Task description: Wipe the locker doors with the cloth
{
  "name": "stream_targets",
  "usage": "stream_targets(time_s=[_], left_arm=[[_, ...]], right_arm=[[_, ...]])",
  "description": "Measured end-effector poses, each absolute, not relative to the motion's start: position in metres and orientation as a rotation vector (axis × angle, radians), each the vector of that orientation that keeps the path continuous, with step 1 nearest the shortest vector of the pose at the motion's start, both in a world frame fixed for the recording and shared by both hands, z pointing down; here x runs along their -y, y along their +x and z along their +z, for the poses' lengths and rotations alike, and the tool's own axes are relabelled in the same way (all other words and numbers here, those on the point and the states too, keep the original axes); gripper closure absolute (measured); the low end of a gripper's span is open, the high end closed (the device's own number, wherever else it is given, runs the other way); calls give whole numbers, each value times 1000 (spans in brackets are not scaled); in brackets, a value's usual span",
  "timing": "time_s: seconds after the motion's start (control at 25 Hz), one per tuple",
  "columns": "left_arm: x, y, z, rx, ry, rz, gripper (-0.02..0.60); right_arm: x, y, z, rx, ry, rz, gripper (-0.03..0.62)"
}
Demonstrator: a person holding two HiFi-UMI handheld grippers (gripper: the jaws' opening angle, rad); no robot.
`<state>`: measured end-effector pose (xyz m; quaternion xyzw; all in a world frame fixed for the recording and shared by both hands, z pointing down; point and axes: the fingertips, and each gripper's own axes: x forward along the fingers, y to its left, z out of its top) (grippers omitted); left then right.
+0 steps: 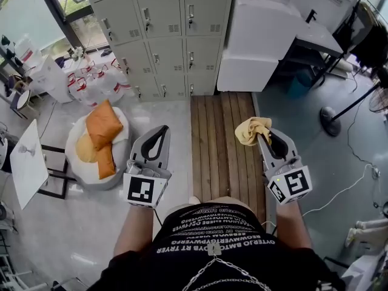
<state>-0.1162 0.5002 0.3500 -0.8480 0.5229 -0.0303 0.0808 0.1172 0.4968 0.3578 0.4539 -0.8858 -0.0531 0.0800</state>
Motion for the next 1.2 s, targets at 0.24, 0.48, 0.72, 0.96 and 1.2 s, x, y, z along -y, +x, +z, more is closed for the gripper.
stream_targets(time_s=[0.24,0.48,0.72,0.96,1.2], left_arm=[[-497,-140,349,-1574,-2540,-20,577],[-487,-147,355,-1575,-2575,-43,577],[-477,-133,363,-1518,-2546,-120,577],[-452,-122,361,-1532,-2561,-119,577],[-420,-108,369,-1542,-2569,-152,577]], right_arm=[[-497,104,354,2596,1375,-159,539],[-489,99,346,2579,1393,-172,539],[-475,104,359,2599,1419,-150,539],[-445,115,363,2624,1399,-131,539],[-410,127,368,2643,1384,-98,539]])
